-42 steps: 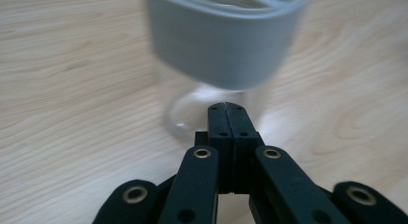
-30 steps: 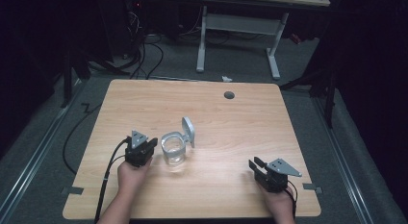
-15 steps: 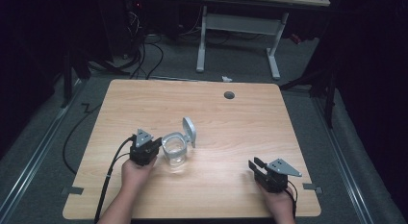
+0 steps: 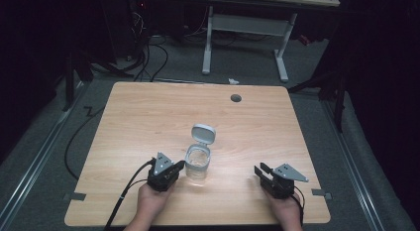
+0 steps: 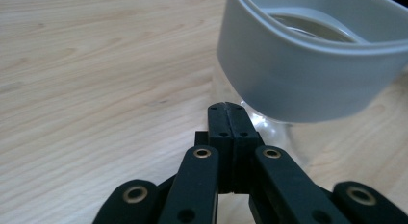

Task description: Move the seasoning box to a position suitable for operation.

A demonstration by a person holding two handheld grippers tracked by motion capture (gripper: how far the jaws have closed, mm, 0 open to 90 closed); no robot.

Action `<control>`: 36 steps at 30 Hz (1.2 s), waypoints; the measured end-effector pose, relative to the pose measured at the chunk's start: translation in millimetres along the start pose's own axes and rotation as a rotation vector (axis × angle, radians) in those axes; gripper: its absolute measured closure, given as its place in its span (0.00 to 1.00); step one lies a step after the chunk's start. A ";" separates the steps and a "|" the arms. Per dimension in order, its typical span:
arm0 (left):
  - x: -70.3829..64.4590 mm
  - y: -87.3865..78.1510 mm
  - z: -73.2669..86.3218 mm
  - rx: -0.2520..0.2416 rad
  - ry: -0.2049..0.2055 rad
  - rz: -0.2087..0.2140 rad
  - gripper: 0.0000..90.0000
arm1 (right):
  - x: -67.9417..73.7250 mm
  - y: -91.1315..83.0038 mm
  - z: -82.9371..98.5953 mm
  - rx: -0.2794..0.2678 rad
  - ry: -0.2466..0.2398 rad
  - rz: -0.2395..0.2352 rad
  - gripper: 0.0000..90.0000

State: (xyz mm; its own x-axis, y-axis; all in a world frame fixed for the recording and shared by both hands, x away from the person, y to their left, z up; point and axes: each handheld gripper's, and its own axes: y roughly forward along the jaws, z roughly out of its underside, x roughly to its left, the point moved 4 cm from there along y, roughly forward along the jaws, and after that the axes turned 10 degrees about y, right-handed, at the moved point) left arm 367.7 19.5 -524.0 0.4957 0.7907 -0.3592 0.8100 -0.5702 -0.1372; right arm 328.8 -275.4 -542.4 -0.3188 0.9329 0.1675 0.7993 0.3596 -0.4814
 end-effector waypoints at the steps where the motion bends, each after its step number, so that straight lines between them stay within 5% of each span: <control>1: 0.0 0.0 0.0 0.000 0.000 0.000 1.00 | 0.0 0.0 0.0 0.000 0.000 0.000 0.76; 11: -8.3 2.0 6.0 -0.010 -0.016 -0.019 1.00 | 0.8 3.1 0.7 0.005 0.008 0.031 0.76; 18: -10.3 -13.7 6.2 -0.016 0.006 -0.039 0.97 | 12.0 4.7 -1.8 -0.008 -0.017 0.006 0.75; 26: -29.2 -28.0 18.0 -0.003 -0.012 0.015 1.00 | 32.7 13.2 -11.3 -0.006 -0.037 -0.015 0.77; 36: -42.7 -16.0 27.6 0.029 -0.010 0.051 1.00 | 56.9 31.3 -42.3 -0.041 -0.033 -0.059 0.88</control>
State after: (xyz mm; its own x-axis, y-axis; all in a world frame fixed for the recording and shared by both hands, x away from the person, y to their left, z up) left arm 324.9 -11.3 -532.0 0.5329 0.7584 -0.3754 0.7744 -0.6159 -0.1449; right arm 357.2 -210.3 -511.6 -0.3822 0.9091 0.1655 0.7986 0.4151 -0.4358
